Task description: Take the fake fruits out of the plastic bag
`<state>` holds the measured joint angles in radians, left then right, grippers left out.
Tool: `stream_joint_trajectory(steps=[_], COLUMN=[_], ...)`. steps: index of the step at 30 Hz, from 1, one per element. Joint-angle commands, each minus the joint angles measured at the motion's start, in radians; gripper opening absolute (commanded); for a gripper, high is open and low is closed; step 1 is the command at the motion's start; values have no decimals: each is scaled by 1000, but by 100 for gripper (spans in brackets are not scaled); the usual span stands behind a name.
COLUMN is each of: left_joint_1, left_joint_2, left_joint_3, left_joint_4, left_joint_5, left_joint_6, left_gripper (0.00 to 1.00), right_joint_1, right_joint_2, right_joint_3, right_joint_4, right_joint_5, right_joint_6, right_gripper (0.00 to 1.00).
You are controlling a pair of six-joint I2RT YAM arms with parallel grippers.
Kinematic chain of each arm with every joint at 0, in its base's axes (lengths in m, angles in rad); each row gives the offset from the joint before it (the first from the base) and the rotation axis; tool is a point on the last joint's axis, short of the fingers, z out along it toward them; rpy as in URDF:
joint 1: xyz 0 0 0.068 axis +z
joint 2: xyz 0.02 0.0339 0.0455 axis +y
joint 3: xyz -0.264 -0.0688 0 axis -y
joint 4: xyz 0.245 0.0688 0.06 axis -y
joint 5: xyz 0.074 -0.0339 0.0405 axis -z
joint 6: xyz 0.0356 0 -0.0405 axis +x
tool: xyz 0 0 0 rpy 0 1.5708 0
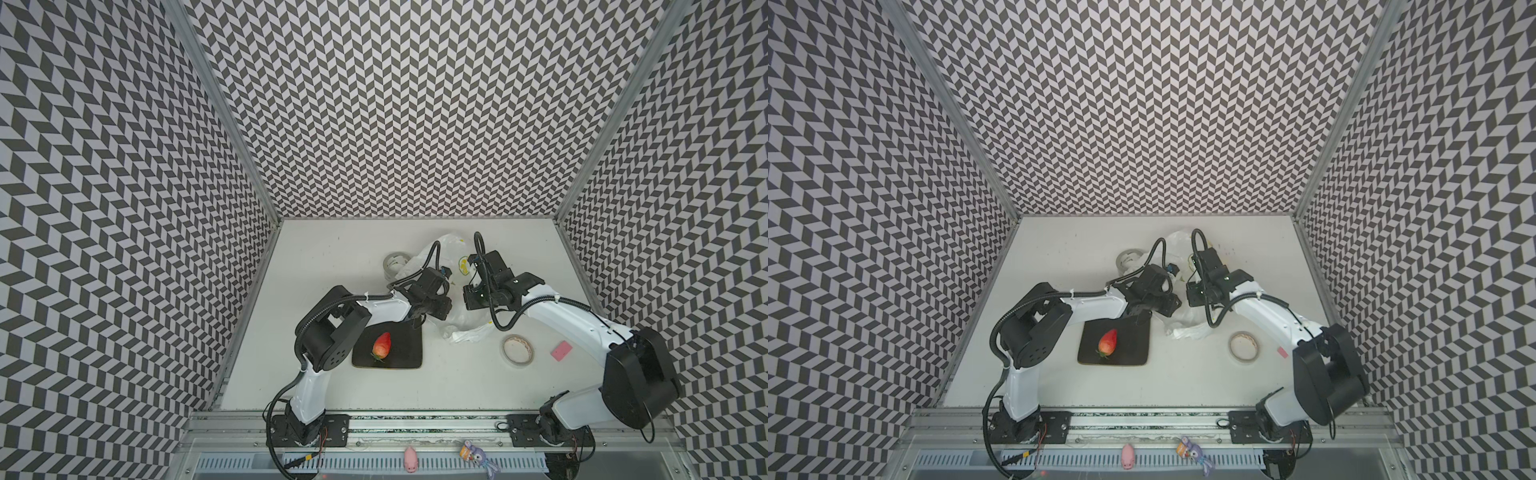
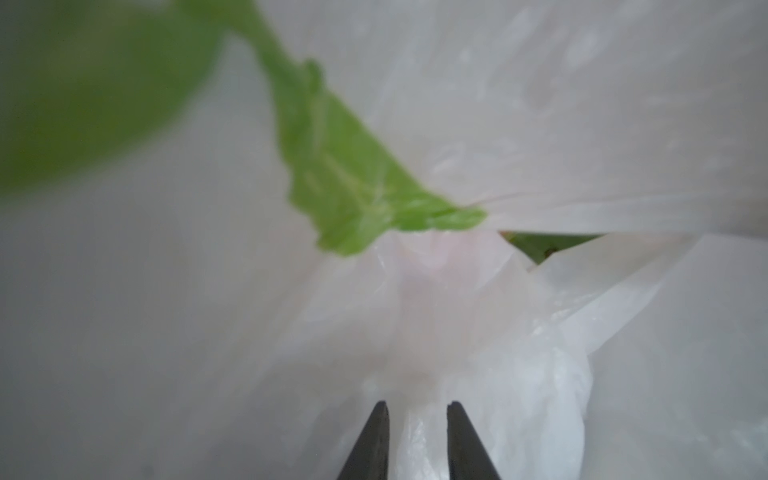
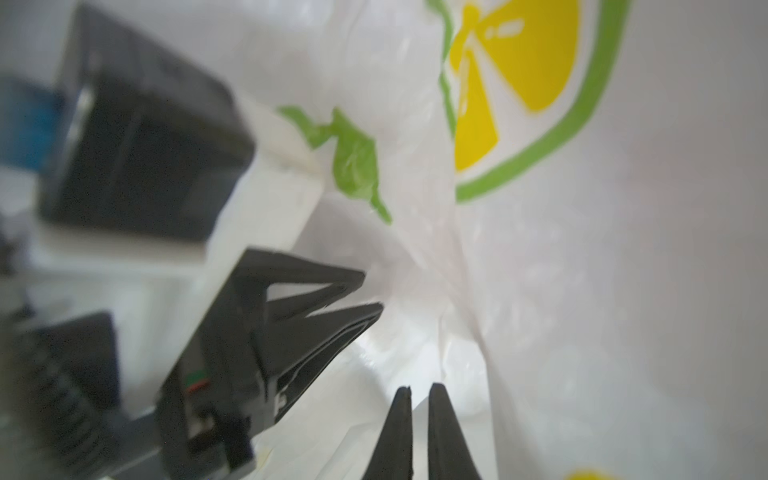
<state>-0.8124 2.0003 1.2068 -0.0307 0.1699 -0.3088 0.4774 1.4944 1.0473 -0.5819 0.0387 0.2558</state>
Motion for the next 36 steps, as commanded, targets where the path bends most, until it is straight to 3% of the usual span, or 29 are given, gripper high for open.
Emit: stream_joint_trajectory(steps=[1,9,15,19,22,25,30,36], left_joint_1=[-17,-45,-47,-47,-47,-47,-48,-52], left_joint_2=[-10,5,5,5,-16,-84,-212,-306], left_joint_3=[-6,-36,-99,-91,-57,-26,13,1], left_joint_4=[21,-25,-45,-47,-37,12,64,15], left_joint_5=[-20,-72,-102,-104,-102,-79,-28,3], left_joint_6=[12,49,62,67,79,96,138,174], left_gripper=[27,25,24,23,25,32,55,69], right_joint_1=[-25,-154,-251,-267,-262,-256,-257,-258], right_joint_2=[51,132,154,169,119,57,-5,-40], right_joint_3=[36,38,49,84,71,49,19,20], right_joint_4=[95,119,122,104,112,102,53,19], right_joint_5=[159,214,277,195,58,-40,-150,-238], right_joint_6=[15,-5,0,2,19,44,81,129], right_gripper=[15,30,47,52,53,53,56,57])
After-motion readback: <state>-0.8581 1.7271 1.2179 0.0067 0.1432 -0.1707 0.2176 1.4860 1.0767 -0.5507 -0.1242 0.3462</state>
